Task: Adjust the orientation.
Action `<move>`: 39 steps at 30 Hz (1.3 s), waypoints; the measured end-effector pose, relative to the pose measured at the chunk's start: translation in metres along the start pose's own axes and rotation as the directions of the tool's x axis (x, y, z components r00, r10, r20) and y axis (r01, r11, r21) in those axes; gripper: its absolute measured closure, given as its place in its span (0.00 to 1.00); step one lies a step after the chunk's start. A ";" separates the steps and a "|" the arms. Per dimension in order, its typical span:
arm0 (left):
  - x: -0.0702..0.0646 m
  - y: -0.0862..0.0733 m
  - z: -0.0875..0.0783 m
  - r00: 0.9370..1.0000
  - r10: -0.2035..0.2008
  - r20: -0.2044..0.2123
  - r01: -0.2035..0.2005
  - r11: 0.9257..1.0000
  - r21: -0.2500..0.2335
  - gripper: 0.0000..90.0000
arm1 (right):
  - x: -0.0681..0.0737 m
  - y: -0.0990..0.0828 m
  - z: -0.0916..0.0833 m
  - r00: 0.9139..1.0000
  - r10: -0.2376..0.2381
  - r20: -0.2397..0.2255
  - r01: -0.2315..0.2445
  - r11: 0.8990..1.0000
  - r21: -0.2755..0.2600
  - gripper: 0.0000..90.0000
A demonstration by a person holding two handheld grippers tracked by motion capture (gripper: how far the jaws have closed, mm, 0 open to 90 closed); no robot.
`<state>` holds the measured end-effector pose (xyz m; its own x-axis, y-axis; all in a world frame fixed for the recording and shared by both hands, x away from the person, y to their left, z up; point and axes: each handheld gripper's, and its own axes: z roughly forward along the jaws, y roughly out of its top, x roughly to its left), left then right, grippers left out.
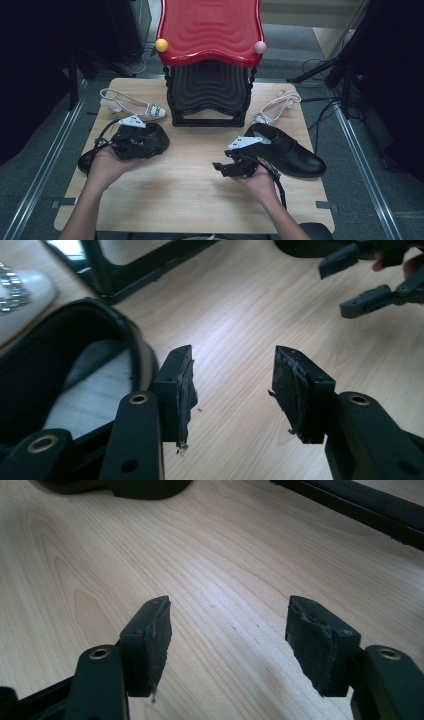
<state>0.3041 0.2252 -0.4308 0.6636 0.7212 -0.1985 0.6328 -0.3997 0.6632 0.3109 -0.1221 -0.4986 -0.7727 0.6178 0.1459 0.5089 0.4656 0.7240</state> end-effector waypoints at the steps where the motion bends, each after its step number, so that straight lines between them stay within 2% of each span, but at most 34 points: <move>1: 0.002 0.000 -0.002 1.000 -0.005 -0.006 0.005 1.000 0.001 0.57 | 0.000 0.000 0.000 1.000 -0.001 -0.001 0.001 1.000 0.000 0.40; 4: 0.006 0.002 -0.009 0.999 -0.002 -0.037 0.002 1.000 -0.003 0.56 | 0.002 -0.001 -0.001 1.000 -0.003 -0.007 0.003 1.000 -0.002 0.39; 9: 0.019 0.002 -0.011 0.998 -0.005 -0.063 0.005 1.000 -0.001 0.55 | 0.003 -0.002 -0.002 1.000 -0.012 -0.003 0.012 1.000 -0.002 0.40; 15: 0.035 0.003 0.006 0.998 -0.037 -0.060 0.038 0.999 0.023 0.59 | 0.003 -0.005 -0.003 1.000 -0.005 0.006 0.005 1.000 -0.001 0.40; 21: 0.037 0.012 0.025 0.997 -0.042 -0.059 0.045 0.998 0.048 0.60 | 0.001 -0.009 -0.007 1.000 0.002 0.026 -0.001 1.000 -0.009 0.39; 24: 0.040 0.015 0.036 0.997 -0.040 -0.064 0.044 0.997 0.068 0.62 | 0.000 -0.012 -0.010 0.999 0.022 0.037 -0.022 1.000 -0.013 0.38; 28: 0.047 0.014 0.050 0.996 -0.061 -0.061 0.065 0.995 0.072 0.66 | 0.000 -0.014 -0.015 0.998 0.035 0.053 -0.034 0.999 -0.028 0.37; 31: 0.051 0.013 0.055 0.995 -0.077 -0.067 0.080 0.996 0.048 0.70 | -0.001 -0.016 -0.016 0.997 0.039 0.059 -0.038 0.999 -0.032 0.37; 37: 0.055 0.013 0.063 0.995 -0.071 -0.069 0.075 0.995 0.060 0.73 | -0.004 -0.020 -0.017 0.996 0.058 0.074 -0.057 0.998 -0.020 0.37; 39: 0.057 0.012 0.064 0.994 -0.088 -0.066 0.091 0.995 0.050 0.74 | -0.004 -0.020 -0.018 0.996 0.058 0.075 -0.056 0.998 -0.021 0.37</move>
<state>0.3751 0.2248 -0.4801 0.5777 0.7892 -0.2084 0.7100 -0.3600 0.6052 0.2969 -0.1454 -0.5020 -0.7114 0.6895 0.1364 0.5435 0.4166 0.7288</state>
